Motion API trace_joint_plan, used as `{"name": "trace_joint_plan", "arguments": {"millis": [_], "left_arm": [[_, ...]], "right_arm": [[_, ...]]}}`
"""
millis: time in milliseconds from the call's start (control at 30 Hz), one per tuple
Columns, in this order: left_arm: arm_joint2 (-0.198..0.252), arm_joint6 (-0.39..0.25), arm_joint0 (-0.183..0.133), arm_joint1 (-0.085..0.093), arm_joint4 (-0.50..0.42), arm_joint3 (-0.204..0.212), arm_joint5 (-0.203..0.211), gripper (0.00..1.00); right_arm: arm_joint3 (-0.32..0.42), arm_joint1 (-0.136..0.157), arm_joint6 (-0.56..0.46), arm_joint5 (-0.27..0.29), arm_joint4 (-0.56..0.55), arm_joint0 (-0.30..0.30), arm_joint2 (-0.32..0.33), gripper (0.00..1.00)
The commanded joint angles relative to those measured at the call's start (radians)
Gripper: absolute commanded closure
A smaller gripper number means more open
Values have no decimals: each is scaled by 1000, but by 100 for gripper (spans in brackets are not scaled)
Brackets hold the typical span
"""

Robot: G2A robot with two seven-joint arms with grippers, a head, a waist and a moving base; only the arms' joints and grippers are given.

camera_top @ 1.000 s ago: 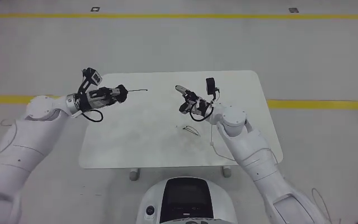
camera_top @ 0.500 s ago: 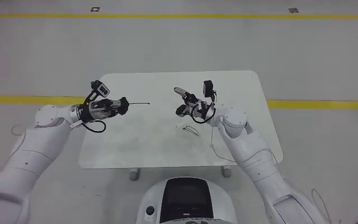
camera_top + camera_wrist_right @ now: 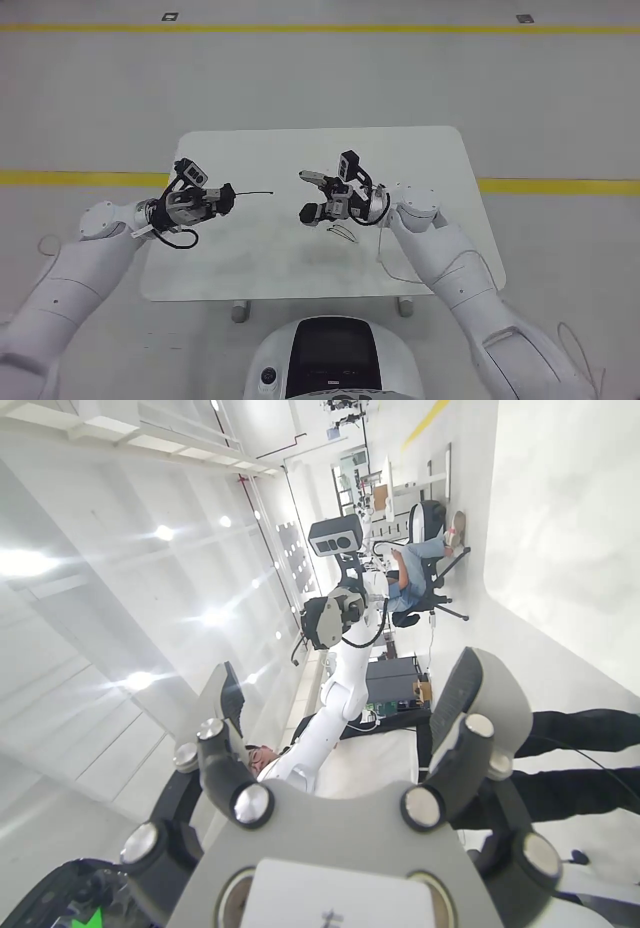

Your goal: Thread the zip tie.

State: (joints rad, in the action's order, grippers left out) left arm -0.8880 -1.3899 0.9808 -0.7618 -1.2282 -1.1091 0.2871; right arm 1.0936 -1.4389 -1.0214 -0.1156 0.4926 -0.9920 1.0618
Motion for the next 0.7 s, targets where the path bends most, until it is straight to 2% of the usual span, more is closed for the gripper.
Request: {"name": "trace_joint_plan", "arguments": {"millis": [0,67,267,367,400,567,667], "left_arm": [[2,27,6,-2,3,-9,-5,100],[8,43,12,-5,41,-3,-8,100],[14,19,30,-22,6,34,-23,100],[23,0,32,-33,0,35,-19,100],[23,0,31,-35,7,31,-8,100],[23,0,31,-35,7,31,-8,100],[20,37,44,-37,28,6,-9,100]], "right_arm": [[13,-2,-10,13,30,-14,-2,0],[2,-2,-61,20,46,-11,-11,0],[-75,-18,-125,77,139,20,-40,0],[-113,-29,-130,90,157,41,-69,0],[-113,-29,-130,90,157,41,-69,0],[-113,-29,-130,90,157,41,-69,0],[-80,-28,-89,106,137,24,-74,0]]}}
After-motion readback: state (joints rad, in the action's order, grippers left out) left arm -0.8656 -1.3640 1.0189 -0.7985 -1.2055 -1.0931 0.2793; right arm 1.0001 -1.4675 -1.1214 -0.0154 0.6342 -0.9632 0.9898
